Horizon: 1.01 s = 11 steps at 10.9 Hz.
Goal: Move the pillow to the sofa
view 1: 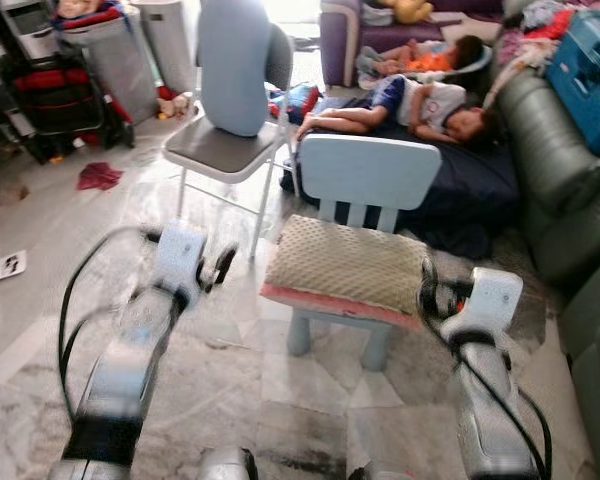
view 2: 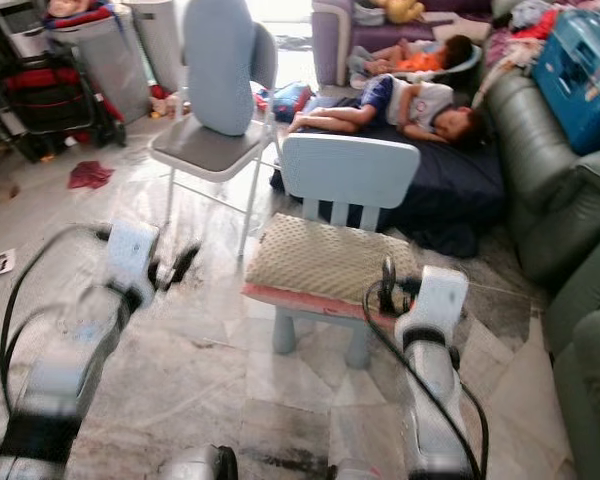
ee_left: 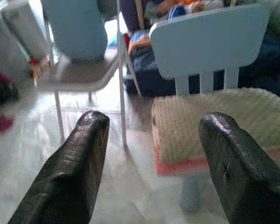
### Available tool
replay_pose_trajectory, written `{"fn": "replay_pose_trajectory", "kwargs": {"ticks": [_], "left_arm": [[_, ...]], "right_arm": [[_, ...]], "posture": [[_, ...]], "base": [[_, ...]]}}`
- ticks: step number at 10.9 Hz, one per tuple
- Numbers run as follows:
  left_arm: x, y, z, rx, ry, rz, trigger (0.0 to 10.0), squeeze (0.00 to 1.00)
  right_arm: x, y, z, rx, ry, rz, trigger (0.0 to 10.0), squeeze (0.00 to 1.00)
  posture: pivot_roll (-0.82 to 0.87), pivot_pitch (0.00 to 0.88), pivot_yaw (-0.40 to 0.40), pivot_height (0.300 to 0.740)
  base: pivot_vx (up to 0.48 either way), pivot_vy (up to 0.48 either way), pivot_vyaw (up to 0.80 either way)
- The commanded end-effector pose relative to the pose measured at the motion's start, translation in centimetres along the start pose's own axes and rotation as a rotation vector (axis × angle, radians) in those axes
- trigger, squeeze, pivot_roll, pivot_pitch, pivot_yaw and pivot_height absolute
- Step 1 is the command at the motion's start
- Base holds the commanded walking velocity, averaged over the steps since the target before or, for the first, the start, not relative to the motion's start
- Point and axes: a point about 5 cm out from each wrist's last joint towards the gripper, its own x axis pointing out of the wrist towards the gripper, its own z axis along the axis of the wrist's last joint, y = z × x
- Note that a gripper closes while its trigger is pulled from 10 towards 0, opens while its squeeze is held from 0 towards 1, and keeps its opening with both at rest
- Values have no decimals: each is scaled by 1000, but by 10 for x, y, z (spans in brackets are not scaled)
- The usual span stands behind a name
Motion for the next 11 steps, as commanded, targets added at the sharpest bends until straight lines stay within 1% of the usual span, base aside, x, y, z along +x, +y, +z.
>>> {"fn": "replay_pose_trajectory", "kwargs": {"ticks": [1,2,3,4,7,11], "left_arm": [[-6,6,-1,-27,-4,34,10000,0],[-17,7,-13,-20,16,95,10000,0],[-23,9,-20,-28,33,127,10000,0],[-25,8,-18,-36,20,127,10000,0],[-27,8,-16,-56,2,145,10000,0],[-27,7,-16,-56,2,146,10000,0]], "right_arm": [[-2,-2,4,-7,-7,-2,10000,0],[-8,-8,4,-2,5,-9,10000,0],[-11,-10,3,-10,10,-4,10000,0],[-13,-10,1,-17,20,5,10000,0],[-11,-3,4,-34,39,44,10000,0],[-11,-3,4,-42,40,48,10000,0]], "posture": [[-59,25,17,740],[-55,18,8,740],[-52,16,2,740],[-46,14,-6,740],[-41,14,-31,740],[-41,14,-31,740]], "base": [[0,0,0],[0,0,0],[0,0,0],[0,0,0],[0,0,0],[0,0,0]]}}
